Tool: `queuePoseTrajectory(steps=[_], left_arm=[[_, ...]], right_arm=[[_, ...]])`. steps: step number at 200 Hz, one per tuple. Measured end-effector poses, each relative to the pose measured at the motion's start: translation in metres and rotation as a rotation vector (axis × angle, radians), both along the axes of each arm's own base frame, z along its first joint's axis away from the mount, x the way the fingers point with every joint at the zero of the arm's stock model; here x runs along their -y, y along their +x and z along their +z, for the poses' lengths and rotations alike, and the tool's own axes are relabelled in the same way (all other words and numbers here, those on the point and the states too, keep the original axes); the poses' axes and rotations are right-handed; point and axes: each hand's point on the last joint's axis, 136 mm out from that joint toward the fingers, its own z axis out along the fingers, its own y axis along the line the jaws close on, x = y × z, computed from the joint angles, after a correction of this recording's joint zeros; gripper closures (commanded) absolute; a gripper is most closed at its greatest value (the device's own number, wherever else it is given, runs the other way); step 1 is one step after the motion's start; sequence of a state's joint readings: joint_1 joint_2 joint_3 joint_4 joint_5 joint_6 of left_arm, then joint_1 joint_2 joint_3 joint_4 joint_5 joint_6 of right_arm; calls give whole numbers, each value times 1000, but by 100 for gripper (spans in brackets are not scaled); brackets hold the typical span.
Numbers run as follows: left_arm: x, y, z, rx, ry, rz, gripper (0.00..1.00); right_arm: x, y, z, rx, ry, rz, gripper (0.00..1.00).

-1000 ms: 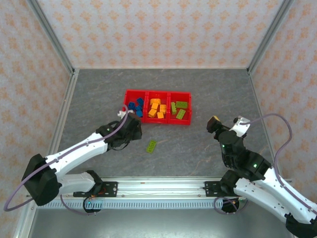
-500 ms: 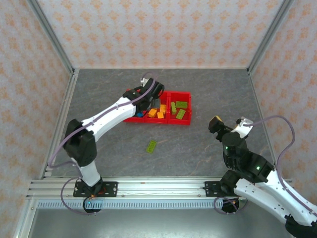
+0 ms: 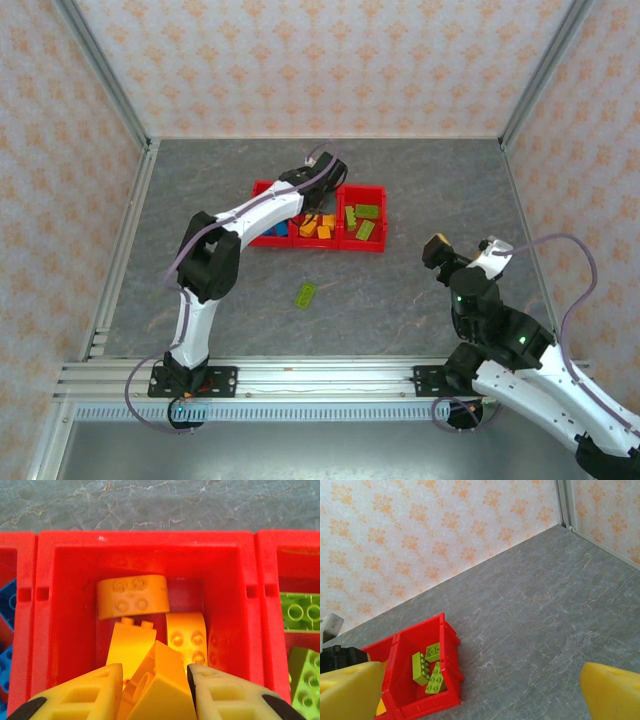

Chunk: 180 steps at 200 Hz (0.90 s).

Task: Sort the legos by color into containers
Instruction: Place the lego in the container.

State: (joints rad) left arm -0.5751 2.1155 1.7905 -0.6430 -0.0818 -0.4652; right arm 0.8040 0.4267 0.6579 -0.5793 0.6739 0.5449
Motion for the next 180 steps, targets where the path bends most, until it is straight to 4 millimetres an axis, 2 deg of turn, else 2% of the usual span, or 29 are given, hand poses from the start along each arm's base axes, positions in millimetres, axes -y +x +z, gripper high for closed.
queuePoseTrajectory(steps=[16, 40, 61, 95, 118, 145, 163, 180], left_arm=[[1, 9, 1, 12, -6, 4, 63], [2, 18, 9, 33, -14, -5, 42], [4, 21, 13, 49, -20, -14, 24], [4, 21, 18, 61, -14, -29, 1], [-1, 17, 34, 87, -19, -24, 1], [-11, 3, 65, 133, -35, -21, 1], [-22, -14, 84, 164, -52, -19, 1], [-34, -35, 92, 181, -68, -22, 1]], right_arm=[[1, -1, 2, 8, 8, -1, 0], [2, -2, 3, 12, 10, -3, 0], [2, -2, 3, 12, 10, -3, 0], [2, -2, 3, 11, 3, -1, 0], [2, -1, 2, 10, -4, 1, 0], [0, 0, 1, 1, -17, 2, 0], [-1, 1, -1, -6, -24, 2, 0], [-1, 2, -1, -8, -26, 2, 0]])
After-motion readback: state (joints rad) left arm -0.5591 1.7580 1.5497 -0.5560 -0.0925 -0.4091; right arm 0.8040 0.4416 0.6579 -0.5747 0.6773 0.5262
